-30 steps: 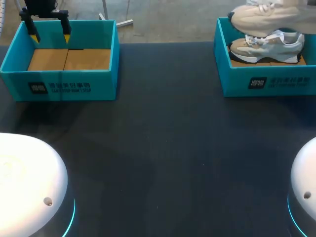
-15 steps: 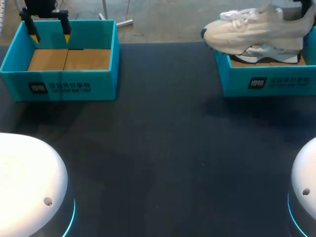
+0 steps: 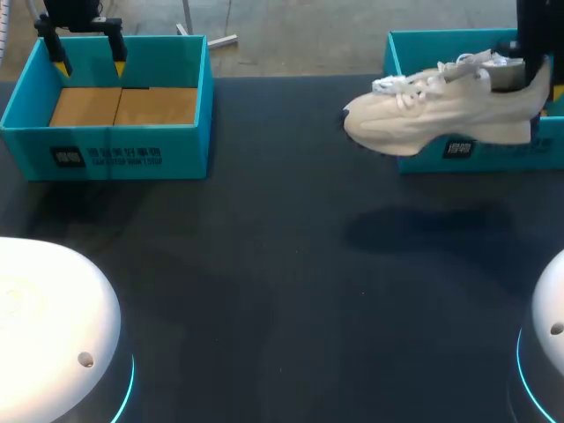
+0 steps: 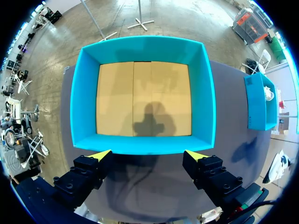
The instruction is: Take the shoe out of the shoebox, open the shoe tongue, remove and reinsert the insole, then place the shoe into the shoebox
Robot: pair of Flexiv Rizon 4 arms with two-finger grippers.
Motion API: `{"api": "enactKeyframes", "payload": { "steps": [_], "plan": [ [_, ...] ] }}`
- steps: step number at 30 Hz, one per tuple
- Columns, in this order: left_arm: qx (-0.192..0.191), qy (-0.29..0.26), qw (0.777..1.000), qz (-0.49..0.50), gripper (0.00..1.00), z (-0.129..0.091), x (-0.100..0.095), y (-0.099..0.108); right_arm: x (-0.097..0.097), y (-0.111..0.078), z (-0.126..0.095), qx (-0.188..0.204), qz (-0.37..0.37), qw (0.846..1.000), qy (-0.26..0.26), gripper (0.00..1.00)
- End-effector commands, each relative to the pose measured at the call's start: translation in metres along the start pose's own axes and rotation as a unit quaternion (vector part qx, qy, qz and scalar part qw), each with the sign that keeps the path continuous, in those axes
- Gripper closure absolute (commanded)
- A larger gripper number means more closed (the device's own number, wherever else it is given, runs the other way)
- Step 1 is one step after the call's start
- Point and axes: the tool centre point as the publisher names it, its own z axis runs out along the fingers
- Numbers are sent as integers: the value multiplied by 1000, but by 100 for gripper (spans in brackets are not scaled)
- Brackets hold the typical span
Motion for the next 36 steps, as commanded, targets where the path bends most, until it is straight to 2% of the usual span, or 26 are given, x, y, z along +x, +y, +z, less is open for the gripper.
{"api": "enactKeyframes", "payload": {
  "steps": [1,9,27,29,36],
  "plan": [
    [0,0,1000,0,0,0,0,0,-2,-25,-2,-61,6,998,8,100],
    [0,0,1000,0,0,0,0,0,10,-54,-3,-55,13,998,17,100],
    [0,0,1000,0,0,0,0,0,10,-54,-3,-55,13,998,17,100],
    [0,0,1000,0,0,0,0,0,26,-55,0,-56,9,998,30,100],
    [0,0,1000,0,0,0,0,0,74,-65,4,-44,1,999,24,100]
  ]
}}
